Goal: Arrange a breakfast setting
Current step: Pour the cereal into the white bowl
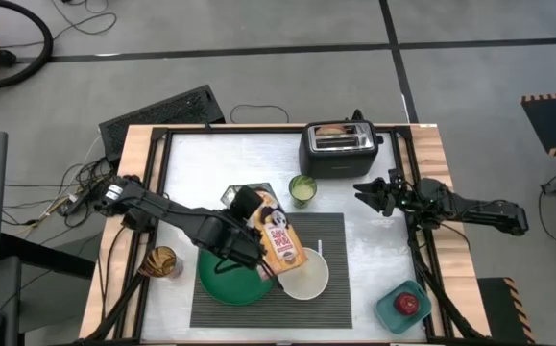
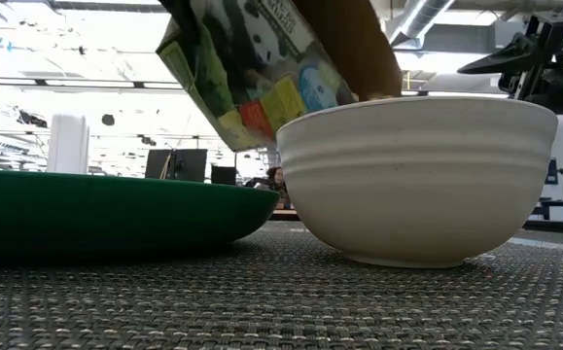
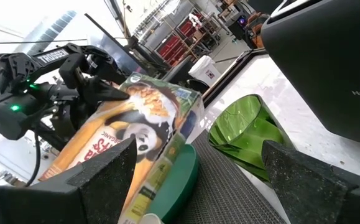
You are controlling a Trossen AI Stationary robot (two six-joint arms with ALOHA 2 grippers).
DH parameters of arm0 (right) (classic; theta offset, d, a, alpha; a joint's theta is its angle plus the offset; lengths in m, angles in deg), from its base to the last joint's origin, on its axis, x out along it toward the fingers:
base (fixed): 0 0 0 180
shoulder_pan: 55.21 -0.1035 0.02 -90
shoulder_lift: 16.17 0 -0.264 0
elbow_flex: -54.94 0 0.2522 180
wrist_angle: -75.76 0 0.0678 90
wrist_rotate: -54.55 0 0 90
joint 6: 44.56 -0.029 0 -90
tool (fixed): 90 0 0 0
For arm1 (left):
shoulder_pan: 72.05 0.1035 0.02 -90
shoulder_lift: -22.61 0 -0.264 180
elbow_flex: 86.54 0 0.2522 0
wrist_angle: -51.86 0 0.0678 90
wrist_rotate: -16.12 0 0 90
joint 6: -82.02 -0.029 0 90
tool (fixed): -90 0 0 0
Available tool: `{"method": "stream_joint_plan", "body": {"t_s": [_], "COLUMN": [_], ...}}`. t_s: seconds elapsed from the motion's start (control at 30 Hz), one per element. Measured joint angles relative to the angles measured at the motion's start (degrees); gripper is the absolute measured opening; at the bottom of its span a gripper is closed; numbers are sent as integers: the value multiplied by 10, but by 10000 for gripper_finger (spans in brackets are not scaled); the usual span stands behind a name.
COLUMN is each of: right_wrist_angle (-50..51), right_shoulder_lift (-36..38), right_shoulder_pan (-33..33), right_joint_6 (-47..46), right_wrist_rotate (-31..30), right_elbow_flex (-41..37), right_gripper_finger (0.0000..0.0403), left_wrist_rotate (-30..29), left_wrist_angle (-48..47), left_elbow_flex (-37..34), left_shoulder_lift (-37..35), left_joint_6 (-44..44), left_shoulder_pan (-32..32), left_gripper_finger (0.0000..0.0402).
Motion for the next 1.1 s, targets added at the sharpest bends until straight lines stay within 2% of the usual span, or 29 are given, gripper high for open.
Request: {"method": "stream_joint_plan", "body": {"t_s": [0.13, 0.5, 0.87, 1.1], "right_wrist_angle": [0, 0, 0, 0], "right_shoulder_lift": [0, 0, 0, 0], "right_shoulder_pan": [0, 0, 0, 0], "right_joint_6": [0, 0, 1, 1], "right_wrist_rotate": [0, 0, 0, 0], "right_elbow_flex": [0, 0, 0, 0], "right_gripper_finger": [373, 373, 373, 373], "left_wrist_rotate": [-30, -35, -120, -100], "left_wrist_angle": [1, 1, 1, 1], "left_elbow_flex": [0, 0, 0, 0], "left_shoulder_lift": [0, 0, 0, 0], "left_joint_6": [-27, -47, -74, -67], "left_shoulder_pan": [0, 0, 0, -1], "left_gripper_finger": [76, 76, 76, 76]}}
